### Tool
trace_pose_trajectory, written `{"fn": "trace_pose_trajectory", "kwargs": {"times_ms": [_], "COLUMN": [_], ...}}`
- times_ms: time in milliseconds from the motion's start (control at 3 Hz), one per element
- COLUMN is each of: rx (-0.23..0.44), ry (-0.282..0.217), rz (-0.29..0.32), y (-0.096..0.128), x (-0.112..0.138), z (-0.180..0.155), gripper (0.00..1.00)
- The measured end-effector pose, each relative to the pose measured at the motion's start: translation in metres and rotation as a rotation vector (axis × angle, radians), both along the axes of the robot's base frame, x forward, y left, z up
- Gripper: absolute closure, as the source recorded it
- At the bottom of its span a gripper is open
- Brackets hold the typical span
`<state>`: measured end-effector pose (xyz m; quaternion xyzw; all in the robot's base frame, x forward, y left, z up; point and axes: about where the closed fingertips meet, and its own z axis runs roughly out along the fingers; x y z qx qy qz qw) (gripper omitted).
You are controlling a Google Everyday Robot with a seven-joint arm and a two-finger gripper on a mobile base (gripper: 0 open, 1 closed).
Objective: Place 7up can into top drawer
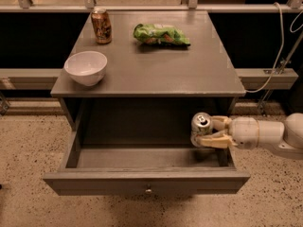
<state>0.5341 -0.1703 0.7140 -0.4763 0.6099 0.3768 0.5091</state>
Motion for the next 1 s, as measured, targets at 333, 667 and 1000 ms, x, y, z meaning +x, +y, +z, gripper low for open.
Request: {"fn": "trace_pose_trajectory", "kwargs": {"times_ms": [333, 667, 1000], "rx": [0.001, 0.002, 0.002], "ry": [0.0, 0.0, 0.0], "rz": [0.005, 0.009, 0.009], "y": [0.0028, 0.005, 0.005], "x": [0.0004, 0.0005, 0.0005], "z": [-0.0001, -0.0002, -0.0002], "gripper": [0.11, 0.0, 0.0]}}
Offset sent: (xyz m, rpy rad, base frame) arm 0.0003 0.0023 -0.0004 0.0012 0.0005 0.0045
